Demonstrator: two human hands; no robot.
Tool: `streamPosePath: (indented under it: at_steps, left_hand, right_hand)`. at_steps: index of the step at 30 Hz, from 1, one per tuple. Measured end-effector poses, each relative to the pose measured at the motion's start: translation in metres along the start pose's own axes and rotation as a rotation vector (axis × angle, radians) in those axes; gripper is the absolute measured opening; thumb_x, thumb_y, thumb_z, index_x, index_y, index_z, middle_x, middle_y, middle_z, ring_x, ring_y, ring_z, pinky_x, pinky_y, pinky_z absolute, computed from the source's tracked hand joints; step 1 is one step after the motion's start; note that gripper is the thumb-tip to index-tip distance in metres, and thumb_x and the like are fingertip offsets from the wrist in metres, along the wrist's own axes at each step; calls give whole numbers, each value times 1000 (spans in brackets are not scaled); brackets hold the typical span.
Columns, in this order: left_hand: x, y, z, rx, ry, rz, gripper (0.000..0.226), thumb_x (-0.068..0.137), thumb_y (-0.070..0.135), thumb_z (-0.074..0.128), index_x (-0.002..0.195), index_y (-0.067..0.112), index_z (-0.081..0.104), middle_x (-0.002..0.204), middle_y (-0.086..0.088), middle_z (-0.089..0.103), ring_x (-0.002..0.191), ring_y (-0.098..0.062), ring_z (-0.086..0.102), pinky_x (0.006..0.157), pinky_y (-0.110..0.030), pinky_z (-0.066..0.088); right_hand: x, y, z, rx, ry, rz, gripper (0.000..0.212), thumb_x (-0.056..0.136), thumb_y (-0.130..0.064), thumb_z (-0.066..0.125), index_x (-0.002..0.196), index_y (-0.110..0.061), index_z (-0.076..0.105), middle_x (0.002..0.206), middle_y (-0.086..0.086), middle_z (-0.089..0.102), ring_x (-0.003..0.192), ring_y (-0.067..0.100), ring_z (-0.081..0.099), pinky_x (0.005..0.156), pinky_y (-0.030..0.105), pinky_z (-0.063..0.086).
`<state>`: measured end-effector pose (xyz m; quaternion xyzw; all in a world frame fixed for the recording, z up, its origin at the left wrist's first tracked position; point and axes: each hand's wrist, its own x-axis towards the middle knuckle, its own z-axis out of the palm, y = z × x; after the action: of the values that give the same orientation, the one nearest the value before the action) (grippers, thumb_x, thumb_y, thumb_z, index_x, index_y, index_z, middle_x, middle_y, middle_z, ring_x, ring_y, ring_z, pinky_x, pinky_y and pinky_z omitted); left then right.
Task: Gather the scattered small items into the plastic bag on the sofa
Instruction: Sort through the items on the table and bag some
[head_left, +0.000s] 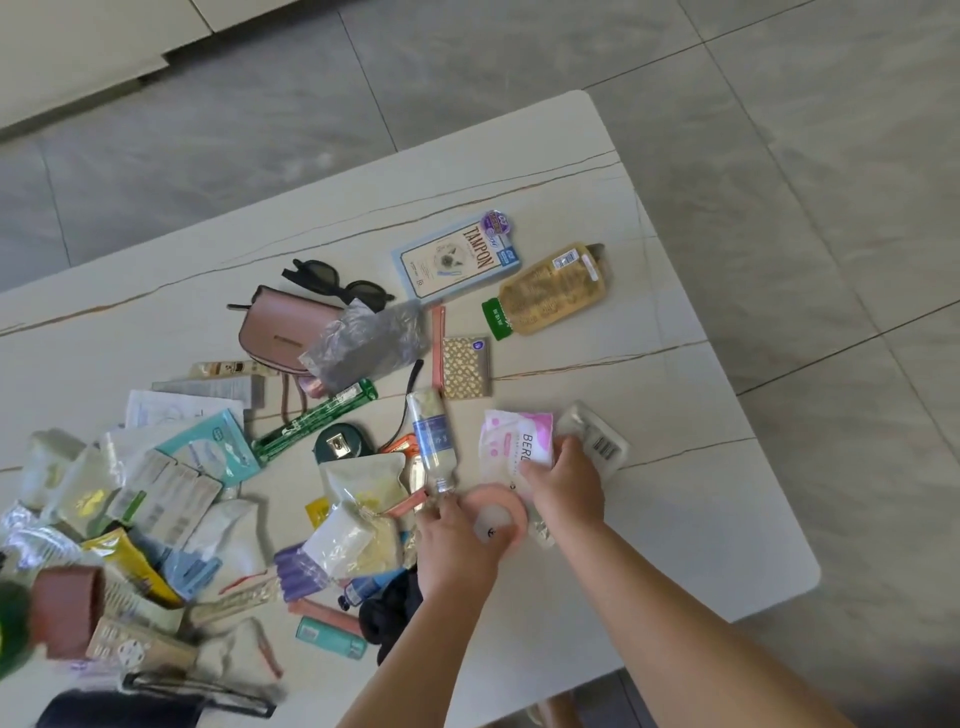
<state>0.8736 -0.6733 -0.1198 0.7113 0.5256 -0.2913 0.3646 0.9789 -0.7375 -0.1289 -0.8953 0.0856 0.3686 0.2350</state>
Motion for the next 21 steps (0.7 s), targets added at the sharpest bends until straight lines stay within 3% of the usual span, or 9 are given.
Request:
streamPosePath:
  at_steps: [3,5,8,11,15,21]
  left_hand:
    - [-5,0,-4,-11,-13,4,89,79,54,66,143,7,27,143,-15,29,133,-29,38,107,-34,34]
    - [-8,0,-8,-53,-27,-13,81,80,50,66,138,5,33,138,-16,38,127,-30,44,106,-36,37]
    - [-9,0,-13,-166,-60,-15,62,79,45,70,121,6,47,118,-11,58,106,-27,58,91,-35,47]
    - [-6,-3,-13,-338,-81,-16,47,77,38,74,106,9,51,95,-5,62,80,-24,58,75,-36,50]
    - [4,-9,-10,-437,-71,-38,36,74,39,76,88,17,51,84,-2,60,72,-23,56,74,-41,52]
    - [11,-19,-7,-495,-79,-56,39,74,39,76,95,16,52,85,-3,60,71,-21,57,63,-32,47]
  right_hand:
    - [-5,7,-10,-33,30,-30,26,87,-28,57,102,-7,60,107,11,64,102,30,58,83,37,49]
    - [-6,15,-19,-74,109,-9,29,85,-28,58,99,-4,62,107,15,61,103,32,54,79,36,47]
    - [-5,27,-29,-90,158,64,35,84,-28,60,107,-2,61,117,17,56,110,32,47,80,33,43]
    - [-2,29,-27,103,171,153,43,80,-24,66,114,-1,55,124,20,47,111,33,48,84,35,44]
    - [1,19,-13,160,188,190,60,76,-24,72,124,0,44,126,19,39,104,40,54,83,40,48]
    - [3,18,-7,132,206,179,56,77,-28,72,117,-10,38,116,9,58,105,31,58,87,40,40]
